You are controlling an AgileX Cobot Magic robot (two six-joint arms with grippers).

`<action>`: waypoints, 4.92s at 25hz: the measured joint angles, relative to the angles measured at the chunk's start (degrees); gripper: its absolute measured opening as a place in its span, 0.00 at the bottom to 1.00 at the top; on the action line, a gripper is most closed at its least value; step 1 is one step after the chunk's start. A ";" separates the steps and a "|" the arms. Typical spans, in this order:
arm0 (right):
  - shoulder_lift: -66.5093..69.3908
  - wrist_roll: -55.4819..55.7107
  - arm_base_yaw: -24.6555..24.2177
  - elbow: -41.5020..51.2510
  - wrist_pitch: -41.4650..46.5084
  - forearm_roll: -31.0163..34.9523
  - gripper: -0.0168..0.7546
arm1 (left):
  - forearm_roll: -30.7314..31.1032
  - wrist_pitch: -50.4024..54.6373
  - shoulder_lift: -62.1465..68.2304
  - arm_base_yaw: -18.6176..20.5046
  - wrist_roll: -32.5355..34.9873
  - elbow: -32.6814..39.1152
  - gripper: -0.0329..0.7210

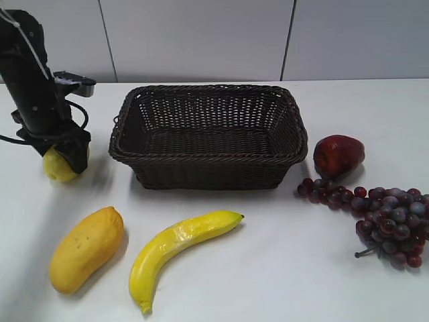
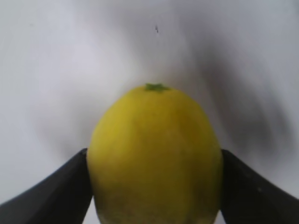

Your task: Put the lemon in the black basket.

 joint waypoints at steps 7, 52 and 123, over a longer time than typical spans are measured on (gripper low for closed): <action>0.00 0.00 0.00 0.00 0.00 0.00 0.79 | 0.36 1.47 -3.21 0.00 -0.15 -0.82 0.77; 0.00 0.00 0.00 0.00 0.00 0.00 0.79 | -10.30 0.41 12.15 -24.01 -0.41 -28.54 0.89; 0.00 0.00 0.00 0.00 0.00 0.00 0.79 | 5.60 8.72 -80.58 6.26 -25.52 54.59 0.81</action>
